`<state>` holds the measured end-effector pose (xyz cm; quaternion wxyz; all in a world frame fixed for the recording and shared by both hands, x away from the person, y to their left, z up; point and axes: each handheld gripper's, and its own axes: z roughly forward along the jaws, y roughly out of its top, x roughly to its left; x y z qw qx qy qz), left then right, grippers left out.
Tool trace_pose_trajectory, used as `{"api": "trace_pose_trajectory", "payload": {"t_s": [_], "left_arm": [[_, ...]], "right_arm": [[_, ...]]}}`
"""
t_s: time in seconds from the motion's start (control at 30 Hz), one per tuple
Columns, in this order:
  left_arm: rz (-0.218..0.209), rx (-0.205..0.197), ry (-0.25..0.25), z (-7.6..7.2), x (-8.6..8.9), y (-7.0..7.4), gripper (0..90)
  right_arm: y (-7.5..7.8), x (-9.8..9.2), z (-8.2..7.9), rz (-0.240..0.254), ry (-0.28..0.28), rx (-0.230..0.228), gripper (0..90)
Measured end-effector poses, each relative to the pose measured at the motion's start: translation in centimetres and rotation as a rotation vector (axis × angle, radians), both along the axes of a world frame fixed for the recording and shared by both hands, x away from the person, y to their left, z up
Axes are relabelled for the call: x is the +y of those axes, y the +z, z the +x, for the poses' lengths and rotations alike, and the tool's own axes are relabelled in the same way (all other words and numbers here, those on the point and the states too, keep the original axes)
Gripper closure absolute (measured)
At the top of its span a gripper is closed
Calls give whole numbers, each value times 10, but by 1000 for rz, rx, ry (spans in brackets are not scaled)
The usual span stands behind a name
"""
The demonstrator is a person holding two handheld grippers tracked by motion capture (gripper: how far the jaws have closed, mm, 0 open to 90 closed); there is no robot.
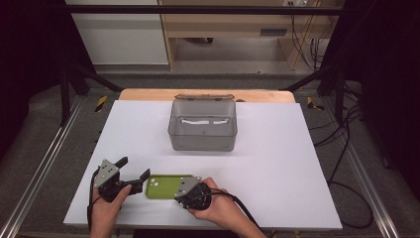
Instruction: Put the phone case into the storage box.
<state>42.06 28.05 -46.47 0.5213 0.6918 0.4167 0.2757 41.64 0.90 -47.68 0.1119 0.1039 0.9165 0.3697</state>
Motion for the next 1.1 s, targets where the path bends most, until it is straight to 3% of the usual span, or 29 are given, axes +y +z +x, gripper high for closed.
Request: {"api": "trace_pose_trajectory", "payload": {"t_s": [0.23, 0.47, 0.67, 1.1], "left_arm": [[3, 1, -4, 0, -1, 0, 36], [0, -3, 8, 0, 1, 0, 36], [-7, -9, 12, -1, 3, 1, 36], [-28, -23, 1, -4, 1, 6, 23]], "right_arm": [[-1, 0, -3, -15, 24, -57, 843], [-1, -3, 3, 19, 21, 10, 879], [2, -8, 5, 108, -30, 61, 880], [14, -36, 9, 248, -179, 67, 880]]}}
